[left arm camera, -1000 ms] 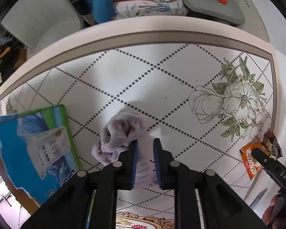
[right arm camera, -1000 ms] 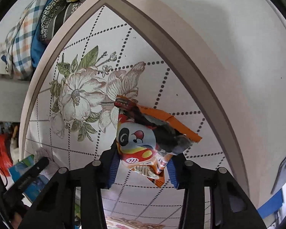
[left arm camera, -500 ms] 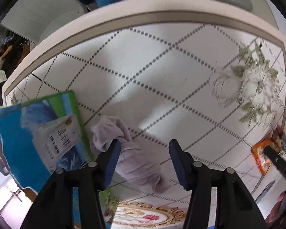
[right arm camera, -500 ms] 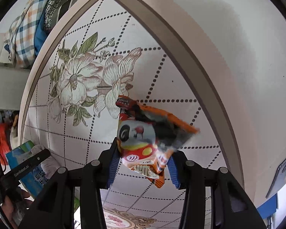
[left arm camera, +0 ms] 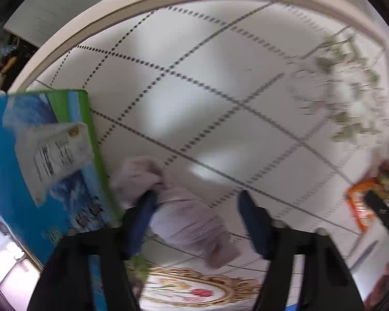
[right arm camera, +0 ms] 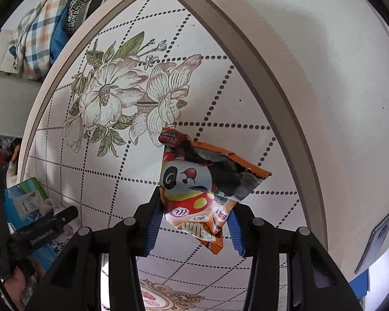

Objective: Organize soft objects
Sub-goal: 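Carry the cloth and panda bag into the box and release both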

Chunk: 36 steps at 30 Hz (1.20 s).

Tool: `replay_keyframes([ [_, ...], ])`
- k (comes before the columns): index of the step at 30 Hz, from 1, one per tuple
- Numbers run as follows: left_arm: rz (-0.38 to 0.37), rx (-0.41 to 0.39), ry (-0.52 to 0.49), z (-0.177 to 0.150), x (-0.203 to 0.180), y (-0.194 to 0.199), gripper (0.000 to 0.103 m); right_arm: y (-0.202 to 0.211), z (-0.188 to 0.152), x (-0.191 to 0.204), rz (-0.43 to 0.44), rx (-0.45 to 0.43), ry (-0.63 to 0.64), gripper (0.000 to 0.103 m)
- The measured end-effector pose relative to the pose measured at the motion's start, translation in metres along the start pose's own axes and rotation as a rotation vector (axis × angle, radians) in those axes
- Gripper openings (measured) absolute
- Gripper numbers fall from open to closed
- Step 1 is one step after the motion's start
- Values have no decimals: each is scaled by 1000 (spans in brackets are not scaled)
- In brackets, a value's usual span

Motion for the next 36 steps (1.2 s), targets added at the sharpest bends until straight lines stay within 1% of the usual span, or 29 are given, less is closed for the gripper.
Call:
replay_keyframes([
  [1, -76, -10, -12, -6, -11, 4, 54, 0, -1, 0, -3, -4, 11, 47],
  [2, -125, -3, -21, -11, -19, 5, 54, 0, -2, 0, -4, -4, 19, 47],
  [4, -203, -14, -19, -20, -29, 12, 55, 0, -3, 1, -10, 1, 39, 47],
  [5, -220, -31, -7, -21, -29, 18, 56, -2, -5, 2, -15, 9, 52, 47],
  [6, -231, -50, 10, -22, -27, 24, 56, -2, -7, 3, -16, 12, 60, 47],
  [8, -228, -80, 48, -26, -20, 36, 56, -1, -8, 3, -21, 8, 66, 47],
  [9, -235, -88, 63, -27, -16, 39, 56, 1, -8, 2, -20, 5, 65, 47],
  [11, -240, -91, 124, -40, -6, 39, 57, 4, -8, 2, -9, 2, 57, 47],
  [12, -250, -74, 142, -50, -5, 33, 58, 5, -9, 2, -7, -1, 57, 47],
  [13, -259, -56, 152, -52, -6, 25, 58, 6, -9, 2, -7, -6, 60, 47],
  [15, -253, -2, 184, -47, -18, 13, 58, 5, -9, 2, -10, -9, 64, 47],
  [16, -268, 24, 209, -47, -22, -1, 58, 3, -9, 2, -16, -8, 65, 47],
  [17, -263, 30, 225, -44, -23, -9, 60, 2, -9, 1, -19, -7, 66, 47],
  [19, -240, -14, 243, -36, -28, -15, 60, -1, -12, 2, -31, -10, 67, 46],
  [21, -219, -67, 221, -30, -34, -13, 52, -3, -16, 1, -44, -14, 68, 44],
  [22, -221, -90, 206, -27, -37, -11, 44, -3, -18, 1, -47, -17, 65, 44],
  [23, -219, -110, 188, -23, -43, -12, 33, -3, -20, 1, -50, -19, 67, 43],
  [26, -205, -163, 141, -27, -53, -11, 33, 1, -28, 2, -61, -28, 93, 41],
  [27, -206, -169, 135, -30, -51, -9, 32, 4, -31, 3, -63, -33, 100, 41],
  [29, -249, -183, 123, -45, -63, -3, 32, 12, -35, 6, -55, -45, 112, 41],
  [30, -256, -194, 119, -53, -65, 5, 32, 19, -37, 8, -49, -54, 120, 41],
  [33, -280, -278, 64, -70, -71, 37, 32, 44, -44, 18, -29, -90, 157, 41],
  [36, -312, -365, 30, -89, -64, 77, 32, 74, -56, 40, -2, -132, 208, 41],
])
Point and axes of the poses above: each gripper's, at about its wrist camera, not at the fingertips, and y roughly against the way its jaws point, x to its left, z to its top, the point moved 9 cm from there along -y, roughly the way its jaws point, and after that the axes turned 4 degrees about -x, right-handed, at the moved point
